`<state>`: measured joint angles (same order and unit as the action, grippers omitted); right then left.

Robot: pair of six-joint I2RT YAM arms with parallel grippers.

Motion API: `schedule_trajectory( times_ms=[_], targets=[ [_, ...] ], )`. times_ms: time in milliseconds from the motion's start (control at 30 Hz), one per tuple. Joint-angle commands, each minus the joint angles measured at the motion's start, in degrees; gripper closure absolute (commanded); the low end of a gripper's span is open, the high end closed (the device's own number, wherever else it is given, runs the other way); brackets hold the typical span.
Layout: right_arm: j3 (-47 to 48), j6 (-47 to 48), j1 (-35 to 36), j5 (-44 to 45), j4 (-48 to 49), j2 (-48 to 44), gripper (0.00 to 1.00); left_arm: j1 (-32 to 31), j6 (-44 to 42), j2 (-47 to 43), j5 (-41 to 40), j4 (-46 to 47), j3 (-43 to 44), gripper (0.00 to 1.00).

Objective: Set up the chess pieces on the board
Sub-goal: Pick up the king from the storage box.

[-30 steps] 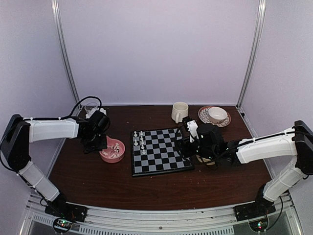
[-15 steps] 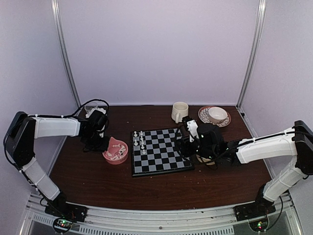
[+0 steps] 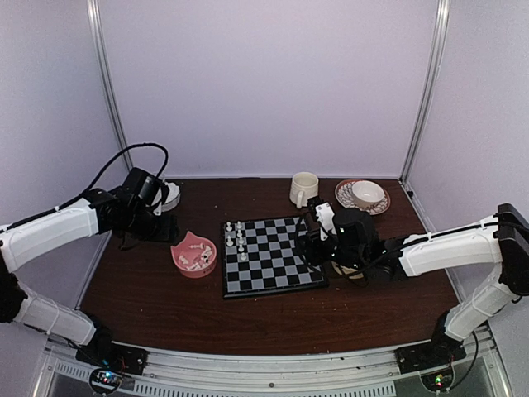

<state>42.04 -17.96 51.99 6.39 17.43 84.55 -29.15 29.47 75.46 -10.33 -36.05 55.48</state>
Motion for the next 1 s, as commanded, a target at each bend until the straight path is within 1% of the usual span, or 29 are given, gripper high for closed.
schedule_trajectory(
  times_ms=[0,100,200,267,400,500,633,767,967],
  targets=[
    [-0.1,0.5,-0.3,-0.1,0.7,-0.1,0.62,-2.5,3.9,-6.0,0.9,1.6,-2.7,0.43],
    [-0.1,0.6,-0.2,-0.1,0.7,-0.2,0.62,-3.9,0.7,-7.6,2.5,4.8,-3.6,0.44],
    [-0.1,0.6,-0.2,-0.1,0.6,-0.4,0.62,-4.0,-4.3,-5.2,2.4,2.9,-1.3,0.46],
    [-0.1,0.7,-0.2,-0.1,0.6,-0.5,0.62,-4.0,-9.2,-3.0,3.9,2.6,0.0,0.48],
    [0.0,0.8,-0.2,-0.1,0.4,-0.5,0.62,-4.0,-19.8,1.0,6.3,1.8,2.2,0.47],
    [0.1,0.9,-0.2,0.0,0.3,-0.5,0.62,-4.0,-24.2,4.6,4.6,1.1,4.4,0.48],
    [0.0,0.8,-0.3,-0.1,0.3,-0.7,0.62,-4.0,-31.0,9.9,4.0,2.0,6.2,0.54],
    [-0.1,0.7,-0.2,-0.3,0.3,-0.9,0.62,-4.2,-37.5,15.0,0.7,1.9,7.8,0.56],
    [-0.2,0.6,-0.2,-0.4,0.3,-1.0,0.62,-4.2,-41.8,21.4,-3.0,0.7,10.9,0.62]
  ],
)
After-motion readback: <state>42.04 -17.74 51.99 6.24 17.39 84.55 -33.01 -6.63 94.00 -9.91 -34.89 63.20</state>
